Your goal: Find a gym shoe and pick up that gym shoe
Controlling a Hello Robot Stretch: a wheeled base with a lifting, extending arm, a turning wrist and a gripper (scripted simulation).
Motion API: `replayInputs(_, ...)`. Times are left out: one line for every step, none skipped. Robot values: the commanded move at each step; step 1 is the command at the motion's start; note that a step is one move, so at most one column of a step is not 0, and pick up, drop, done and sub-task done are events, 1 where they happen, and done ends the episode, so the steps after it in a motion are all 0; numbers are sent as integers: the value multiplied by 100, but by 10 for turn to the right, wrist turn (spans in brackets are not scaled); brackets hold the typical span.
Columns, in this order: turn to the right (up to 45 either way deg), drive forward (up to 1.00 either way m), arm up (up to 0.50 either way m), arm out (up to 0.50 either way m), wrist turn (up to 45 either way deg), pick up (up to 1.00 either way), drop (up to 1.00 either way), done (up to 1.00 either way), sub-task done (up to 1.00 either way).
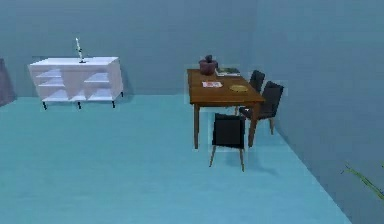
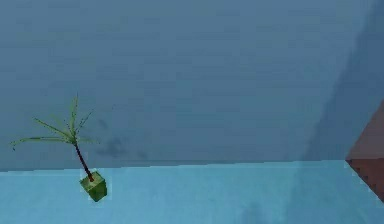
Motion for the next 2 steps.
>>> replayInputs(-60,0,0,0,0,0,0,0,0)
replayInputs(0,45,0,0,0,0,0,0,0)
